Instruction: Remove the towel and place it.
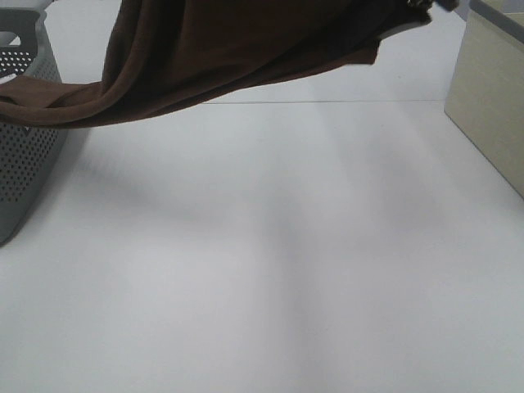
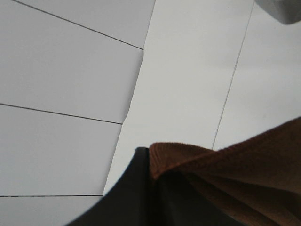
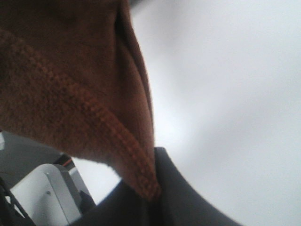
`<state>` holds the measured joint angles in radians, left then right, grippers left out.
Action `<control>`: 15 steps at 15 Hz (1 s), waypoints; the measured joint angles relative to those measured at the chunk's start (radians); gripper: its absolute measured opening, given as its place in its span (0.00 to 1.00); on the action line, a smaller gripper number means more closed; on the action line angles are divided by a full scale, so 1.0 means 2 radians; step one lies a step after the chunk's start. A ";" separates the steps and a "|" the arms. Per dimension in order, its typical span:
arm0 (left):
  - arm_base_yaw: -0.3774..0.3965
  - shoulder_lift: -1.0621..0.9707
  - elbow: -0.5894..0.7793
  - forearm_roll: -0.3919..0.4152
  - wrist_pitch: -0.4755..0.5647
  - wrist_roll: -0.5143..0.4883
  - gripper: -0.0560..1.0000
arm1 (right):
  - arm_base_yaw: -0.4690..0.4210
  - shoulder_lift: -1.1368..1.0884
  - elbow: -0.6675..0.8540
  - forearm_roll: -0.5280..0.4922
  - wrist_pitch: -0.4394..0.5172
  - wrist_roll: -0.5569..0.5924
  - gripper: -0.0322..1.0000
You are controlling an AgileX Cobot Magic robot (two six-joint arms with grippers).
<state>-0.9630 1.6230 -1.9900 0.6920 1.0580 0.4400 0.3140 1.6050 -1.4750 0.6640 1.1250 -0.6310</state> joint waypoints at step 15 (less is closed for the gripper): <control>0.148 0.017 0.000 0.016 -0.222 -0.053 0.05 | 0.000 0.061 -0.386 -0.295 -0.077 0.122 0.04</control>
<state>-0.6660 1.6560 -1.9900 0.7240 0.6140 0.3330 0.3140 1.7270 -2.2460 0.0730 0.9710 -0.3870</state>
